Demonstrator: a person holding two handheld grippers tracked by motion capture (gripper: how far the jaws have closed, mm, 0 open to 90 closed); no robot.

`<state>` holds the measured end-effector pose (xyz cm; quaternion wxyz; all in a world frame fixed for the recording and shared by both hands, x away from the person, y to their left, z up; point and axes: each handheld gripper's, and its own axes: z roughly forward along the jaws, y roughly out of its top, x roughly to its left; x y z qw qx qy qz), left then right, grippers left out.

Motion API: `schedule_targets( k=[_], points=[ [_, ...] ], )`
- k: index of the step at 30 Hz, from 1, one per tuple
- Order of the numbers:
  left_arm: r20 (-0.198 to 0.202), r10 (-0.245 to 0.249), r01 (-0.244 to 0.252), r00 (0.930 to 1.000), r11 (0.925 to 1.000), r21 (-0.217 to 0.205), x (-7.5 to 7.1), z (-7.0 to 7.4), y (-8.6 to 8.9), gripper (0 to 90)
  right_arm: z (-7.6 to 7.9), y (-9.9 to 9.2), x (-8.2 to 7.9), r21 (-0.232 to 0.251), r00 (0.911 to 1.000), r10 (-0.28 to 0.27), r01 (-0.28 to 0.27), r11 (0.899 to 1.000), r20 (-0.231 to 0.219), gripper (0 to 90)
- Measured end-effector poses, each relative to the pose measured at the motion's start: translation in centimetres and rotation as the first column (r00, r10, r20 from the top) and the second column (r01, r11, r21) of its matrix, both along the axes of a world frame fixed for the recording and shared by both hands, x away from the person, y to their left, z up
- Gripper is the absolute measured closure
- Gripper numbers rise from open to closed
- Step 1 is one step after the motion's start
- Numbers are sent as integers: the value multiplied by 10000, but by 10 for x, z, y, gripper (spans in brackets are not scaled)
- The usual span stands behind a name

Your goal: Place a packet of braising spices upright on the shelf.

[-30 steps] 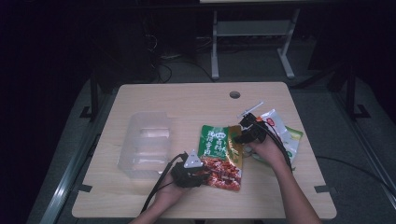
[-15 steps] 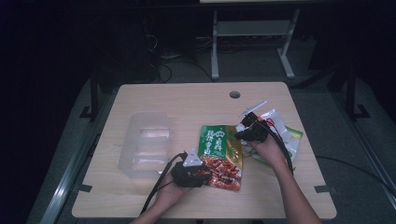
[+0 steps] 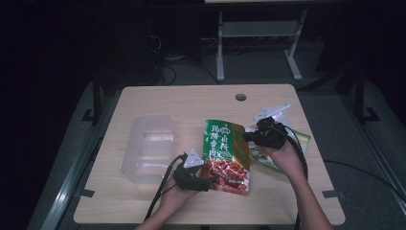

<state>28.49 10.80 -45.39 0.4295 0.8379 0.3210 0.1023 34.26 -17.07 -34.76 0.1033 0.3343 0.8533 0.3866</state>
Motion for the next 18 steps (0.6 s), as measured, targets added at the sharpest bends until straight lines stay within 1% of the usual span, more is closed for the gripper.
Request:
schedule_targets(
  k=[1,2,3,4,5,6,7,8,9,10,11,12,13,14,15,16,18],
  points=[
    [6,52,-52,10000,10000,-35,1,1,1,222,0,0,0,0,10000,0,0,10000,0,900],
    [2,160,-160,9999,9998,-115,1,2,2,195,6,-2,-8,148,9995,128,-132,9998,276,900],
    [-16,278,-279,9996,9994,-204,1,2,2,184,9,-3,-10,174,9985,278,-287,9994,473,900],
    [-39,309,-310,9995,9991,-282,2,1,1,180,12,-3,-14,178,9979,317,-327,9993,558,900],
    [-139,286,-290,9995,9989,-359,3,1,1,179,15,-4,-18,225,9970,365,-381,9990,677,900],
    [-147,134,-137,9998,9997,-218,5,1,1,179,17,-4,-21,292,9963,441,-463,9985,733,900],
    [-342,190,-202,9992,9991,-362,6,0,0,185,19,-3,-24,341,9949,536,-567,9978,853,900],
    [-342,190,-202,9992,9991,-362,6,0,0,210,20,-3,-28,363,9939,575,-611,9975,939,900],
    [-461,92,-112,9989,9990,-438,8,-1,1,210,20,-3,-28,363,9939,575,-611,9975,939,900],
    [-651,31,-68,9979,9983,-574,10,-2,1,267,22,-1,-35,406,9917,722,-768,9962,1061,900],
    [-852,-15,-42,9964,9978,-668,12,-4,2,267,22,-1,-35,406,9917,722,-768,9962,1061,900],
    [-1092,-236,153,9937,9970,-764,13,-4,3,311,23,-1,-38,391,9902,796,-845,9957,1148,900],
    [-1244,-517,394,9909,9943,-991,13,-5,3,382,24,0,-40,432,9897,821,-876,9952,1175,900],
    [-1181,-524,416,9916,9949,-916,12,-5,3,431,24,1,-42,470,9888,869,-932,9945,1213,900],
    [-1084,-508,407,9928,9949,-928,11,-5,4,453,24,1,-43,507,9884,904,-972,9940,1219,900],
    [-989,-607,497,9932,9927,-1101,10,-3,6,584,22,2,-45,520,9880,952,-1022,9934,1213,900],
    [-1024,-656,537,9926,9919,-1149,11,-3,7,664,19,2,-46,573,9875,975,-1052,9928,1236,900]
  ],
)
